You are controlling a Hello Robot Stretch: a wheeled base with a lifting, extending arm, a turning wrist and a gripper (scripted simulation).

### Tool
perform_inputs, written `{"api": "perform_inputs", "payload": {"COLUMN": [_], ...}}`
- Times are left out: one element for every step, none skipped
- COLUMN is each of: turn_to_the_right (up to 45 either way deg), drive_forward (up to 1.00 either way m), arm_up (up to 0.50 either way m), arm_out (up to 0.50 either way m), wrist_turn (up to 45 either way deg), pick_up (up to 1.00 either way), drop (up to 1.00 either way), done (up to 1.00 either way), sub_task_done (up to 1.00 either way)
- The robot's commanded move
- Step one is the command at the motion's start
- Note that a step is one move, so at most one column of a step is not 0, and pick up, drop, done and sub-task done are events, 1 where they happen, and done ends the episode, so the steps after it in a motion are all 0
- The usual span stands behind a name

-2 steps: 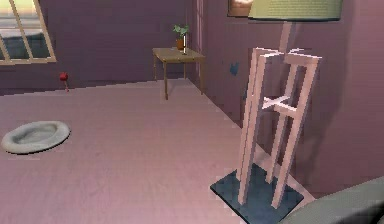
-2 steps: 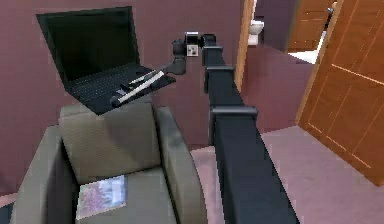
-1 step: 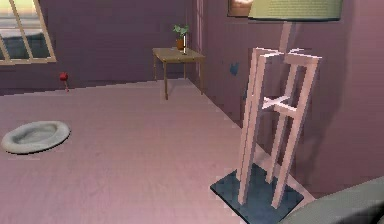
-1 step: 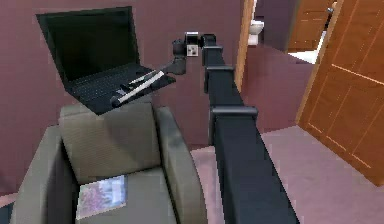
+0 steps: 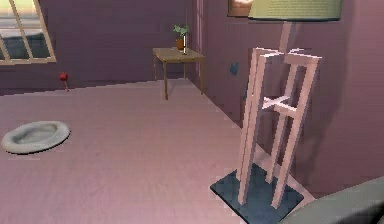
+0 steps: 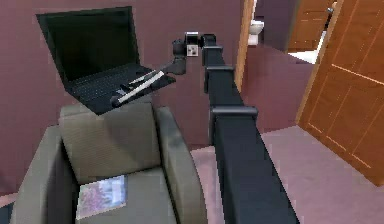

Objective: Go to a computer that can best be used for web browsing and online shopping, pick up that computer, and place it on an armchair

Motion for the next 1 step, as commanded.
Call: {"api": "perform_inputs", "payload": {"turn_to_the_right": [0.0], "drive_forward": [0.0], "arm_up": [0.0], "arm_out": [0.0], "wrist_turn": [0.0], "pick_up": [0.0], "drop": [1.0], "done": [0.0], "sub_task_done": [0.0]}}
